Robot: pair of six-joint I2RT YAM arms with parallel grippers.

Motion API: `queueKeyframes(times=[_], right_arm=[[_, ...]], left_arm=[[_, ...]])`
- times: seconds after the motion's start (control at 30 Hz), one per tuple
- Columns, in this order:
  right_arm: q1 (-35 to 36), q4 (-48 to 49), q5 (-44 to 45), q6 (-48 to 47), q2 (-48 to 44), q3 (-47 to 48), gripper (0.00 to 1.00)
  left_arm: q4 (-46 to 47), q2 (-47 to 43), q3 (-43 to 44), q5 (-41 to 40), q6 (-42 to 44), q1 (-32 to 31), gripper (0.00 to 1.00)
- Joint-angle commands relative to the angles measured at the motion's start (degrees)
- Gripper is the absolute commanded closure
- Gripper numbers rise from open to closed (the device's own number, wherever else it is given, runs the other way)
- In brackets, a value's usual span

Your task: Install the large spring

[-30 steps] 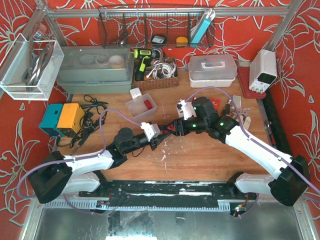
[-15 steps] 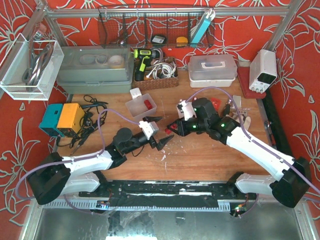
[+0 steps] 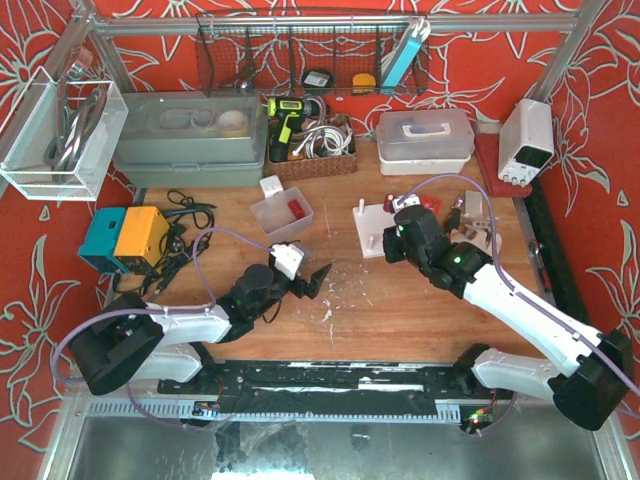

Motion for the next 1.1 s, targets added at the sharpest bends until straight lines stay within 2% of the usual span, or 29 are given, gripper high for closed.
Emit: queueKeyframes(times=[0.0, 0.17, 0.33, 0.63, 1.07], right_arm=[[-1.9, 1.9, 9.2, -2.4, 3.1, -0.5, 1.00], [-6.5, 3.2, 5.5, -1.2, 8.9, 0.4, 1.00], [-9.4, 5.0, 2.6, -0.6, 13.4, 0.8, 1.00], [-11.7, 8.6, 0.9, -0.5, 15.3, 0.1, 1.00], [-13.5, 8.0, -1.3, 0.1, 18.8, 1.8, 1.00]], left_arm=[[0.0, 0.3, 0.9, -8.6, -5.1, -0.2, 0.00], [-5.3, -2.1, 3.2, -10.9, -4.8, -0.2, 0.00], [-0.6, -4.0, -0.5, -15.3, -4.6, -0.2, 0.00], [-0.9, -5.0, -1.0, -13.6, -3.3, -0.2, 0.00], [1.3, -7.5, -3.2, -10.6, -0.8, -0.2, 0.00]])
